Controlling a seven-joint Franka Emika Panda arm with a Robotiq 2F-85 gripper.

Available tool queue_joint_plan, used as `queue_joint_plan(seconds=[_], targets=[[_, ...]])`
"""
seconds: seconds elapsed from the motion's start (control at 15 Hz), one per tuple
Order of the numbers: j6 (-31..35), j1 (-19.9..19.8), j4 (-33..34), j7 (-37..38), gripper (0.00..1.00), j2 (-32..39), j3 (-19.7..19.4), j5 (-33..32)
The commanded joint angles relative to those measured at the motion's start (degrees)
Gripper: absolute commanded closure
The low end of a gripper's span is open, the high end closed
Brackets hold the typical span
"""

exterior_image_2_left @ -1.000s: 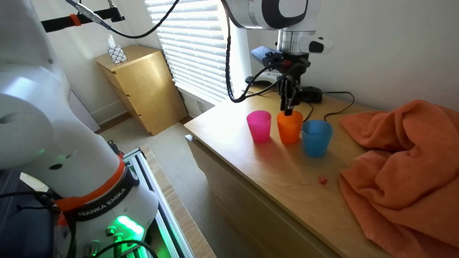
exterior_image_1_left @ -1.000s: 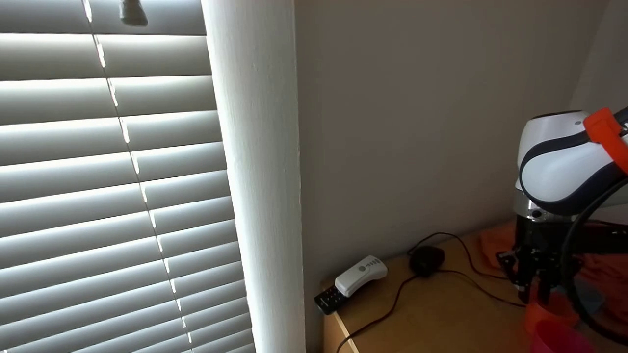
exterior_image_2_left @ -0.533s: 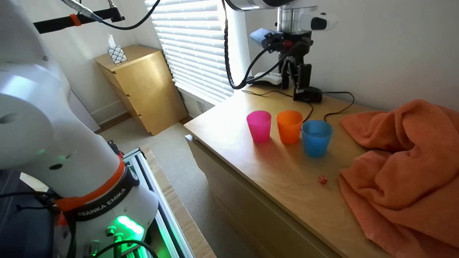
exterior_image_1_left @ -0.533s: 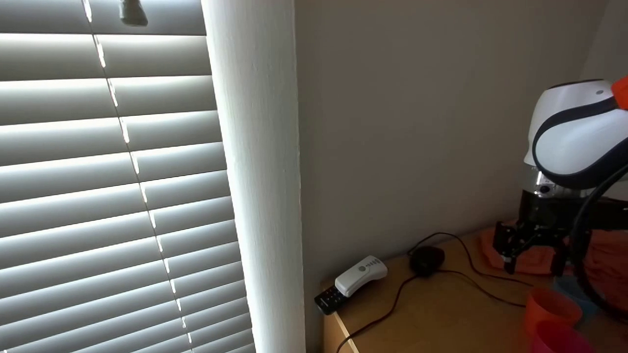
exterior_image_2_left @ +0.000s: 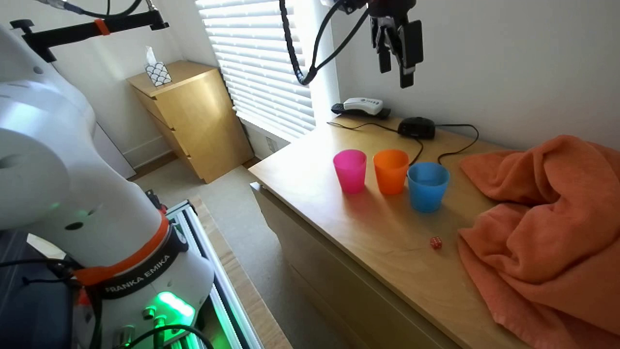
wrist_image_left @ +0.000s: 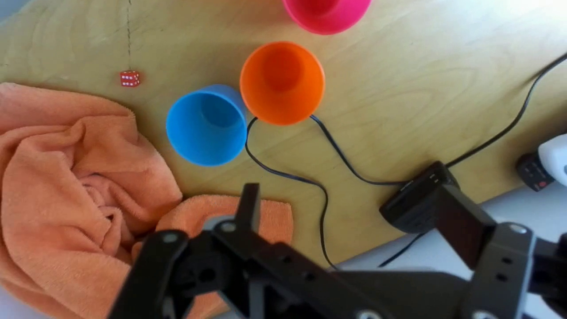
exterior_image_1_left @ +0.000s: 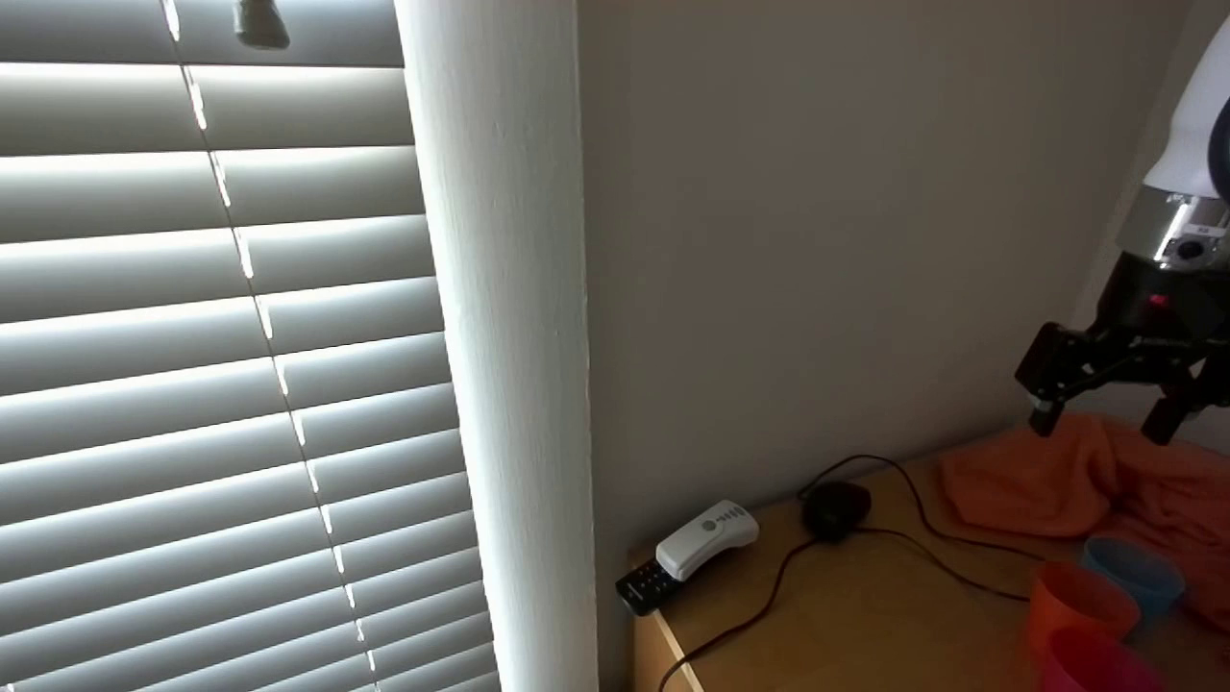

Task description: Put the pink and orange cups on the table

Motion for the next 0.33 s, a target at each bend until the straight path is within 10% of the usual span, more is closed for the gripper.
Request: queue_joint_plan(seconds=[0.0, 0.27], targets=[[1.11, -1.65, -4.39, -0.82, 0.0, -6.72, 0.33, -1.19], [-0.12, -2.22, -2.06, -0.29, 0.0, -5.85, 0.82, 0.32]])
